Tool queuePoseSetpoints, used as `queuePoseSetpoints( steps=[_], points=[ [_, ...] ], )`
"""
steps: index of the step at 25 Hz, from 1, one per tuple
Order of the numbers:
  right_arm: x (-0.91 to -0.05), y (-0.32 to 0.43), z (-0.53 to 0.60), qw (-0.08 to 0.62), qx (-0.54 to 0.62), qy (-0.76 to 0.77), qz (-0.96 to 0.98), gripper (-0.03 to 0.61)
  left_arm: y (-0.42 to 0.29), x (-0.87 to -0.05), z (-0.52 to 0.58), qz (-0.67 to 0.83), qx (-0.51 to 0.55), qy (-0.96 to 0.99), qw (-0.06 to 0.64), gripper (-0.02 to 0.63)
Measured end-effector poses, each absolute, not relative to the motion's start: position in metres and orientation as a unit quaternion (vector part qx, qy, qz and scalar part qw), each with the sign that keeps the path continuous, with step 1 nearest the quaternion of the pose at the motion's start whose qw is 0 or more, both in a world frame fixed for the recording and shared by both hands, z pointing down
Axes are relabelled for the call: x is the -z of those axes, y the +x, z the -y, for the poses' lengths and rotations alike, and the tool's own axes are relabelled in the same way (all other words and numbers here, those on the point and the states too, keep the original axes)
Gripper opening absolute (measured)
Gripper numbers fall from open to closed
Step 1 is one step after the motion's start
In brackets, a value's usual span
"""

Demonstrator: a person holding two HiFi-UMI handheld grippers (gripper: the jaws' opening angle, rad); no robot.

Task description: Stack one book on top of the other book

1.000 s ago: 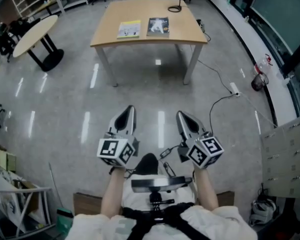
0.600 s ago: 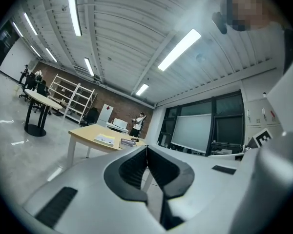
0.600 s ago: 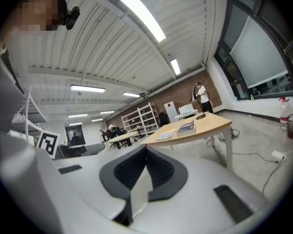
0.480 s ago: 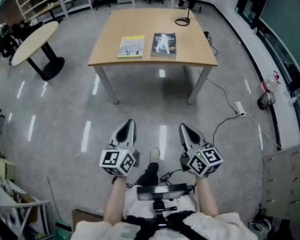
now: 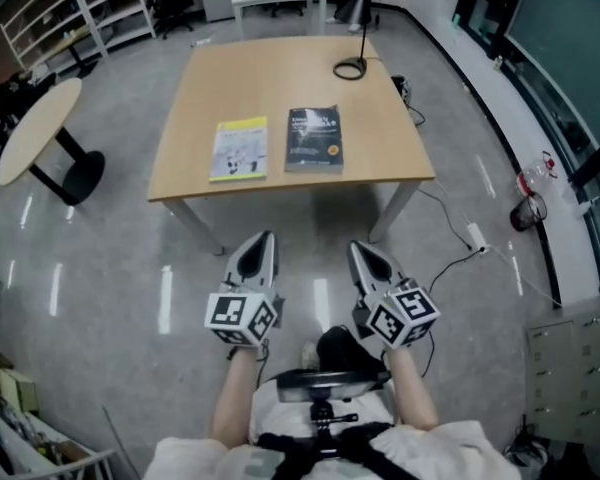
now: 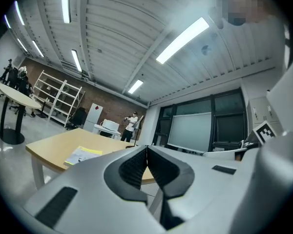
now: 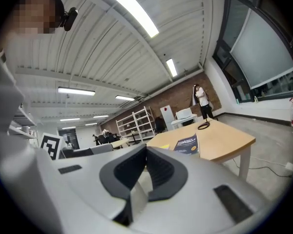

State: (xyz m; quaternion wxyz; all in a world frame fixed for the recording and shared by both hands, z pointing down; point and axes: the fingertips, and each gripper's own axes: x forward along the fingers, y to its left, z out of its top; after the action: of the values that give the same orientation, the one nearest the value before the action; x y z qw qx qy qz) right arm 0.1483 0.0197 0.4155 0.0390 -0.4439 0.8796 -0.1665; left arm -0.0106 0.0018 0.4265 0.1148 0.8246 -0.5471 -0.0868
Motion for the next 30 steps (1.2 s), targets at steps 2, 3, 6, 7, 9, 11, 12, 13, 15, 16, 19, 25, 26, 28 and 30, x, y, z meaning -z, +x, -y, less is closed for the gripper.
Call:
queuePoseSetpoints(
  steps=[2, 3, 6, 7, 9, 11, 12, 13, 15, 16, 19, 25, 26, 28, 30],
  points=[
    [-0.423, 0.148, 0.009, 0.031, 0.175, -0.445, -0.878, 0.002, -0.008, -0.429, 0.03, 0.544, 0.079, 0.828, 0.115, 0.012],
    [-0.427, 0.147, 0.023, 0.024, 0.18, -0.444, -0.877, 0.002, -0.008, -0.431, 0.045, 0.545, 0.078, 0.826, 0.119, 0.012],
    [-0.436, 0.148, 0.066, 0.008, 0.187, -0.443, -0.877, 0.002, -0.008, -0.443, 0.091, 0.547, 0.07, 0.822, 0.142, 0.012],
    [-0.438, 0.15, 0.084, 0.007, 0.187, -0.443, -0.877, 0.002, -0.006, -0.448, 0.109, 0.547, 0.063, 0.822, 0.145, 0.012],
    [-0.444, 0.149, 0.123, 0.011, 0.193, -0.442, -0.876, 0.002, -0.005, -0.458, 0.147, 0.55, 0.053, 0.821, 0.145, 0.012],
    [-0.454, 0.145, 0.159, 0.01, 0.207, -0.435, -0.876, 0.001, -0.005, -0.468, 0.181, 0.557, 0.05, 0.815, 0.153, 0.012],
    [-0.458, 0.143, 0.176, 0.007, 0.214, -0.43, -0.877, 0.002, -0.004, -0.472, 0.196, 0.56, 0.048, 0.811, 0.16, 0.012],
    [-0.461, 0.141, 0.193, 0.004, 0.219, -0.426, -0.878, 0.002, -0.002, -0.477, 0.212, 0.562, 0.043, 0.809, 0.165, 0.012],
    [-0.464, 0.139, 0.229, 0.001, 0.223, -0.418, -0.88, 0.002, 0.003, -0.485, 0.245, 0.564, 0.027, 0.808, 0.169, 0.012],
    [-0.468, 0.138, 0.246, -0.003, 0.226, -0.414, -0.882, 0.002, 0.005, -0.489, 0.261, 0.565, 0.02, 0.807, 0.171, 0.012],
    [-0.49, 0.133, 0.292, -0.025, 0.237, -0.41, -0.88, 0.002, 0.01, -0.508, 0.299, 0.563, 0.002, 0.806, 0.185, 0.012],
    [-0.562, 0.125, 0.346, -0.093, 0.265, -0.426, -0.86, 0.0, 0.025, -0.58, 0.341, 0.528, -0.092, 0.817, 0.213, 0.012],
    [-0.572, 0.125, 0.351, -0.106, 0.271, -0.43, -0.855, 0.002, 0.025, -0.589, 0.346, 0.526, -0.11, 0.815, 0.215, 0.012],
    [-0.591, 0.129, 0.359, -0.128, 0.284, -0.439, -0.843, 0.0, 0.025, -0.603, 0.352, 0.522, -0.14, 0.812, 0.219, 0.012],
    [-0.607, 0.133, 0.364, -0.15, 0.295, -0.448, -0.83, 0.0, 0.024, -0.619, 0.356, 0.516, -0.172, 0.807, 0.229, 0.012]
  ],
)
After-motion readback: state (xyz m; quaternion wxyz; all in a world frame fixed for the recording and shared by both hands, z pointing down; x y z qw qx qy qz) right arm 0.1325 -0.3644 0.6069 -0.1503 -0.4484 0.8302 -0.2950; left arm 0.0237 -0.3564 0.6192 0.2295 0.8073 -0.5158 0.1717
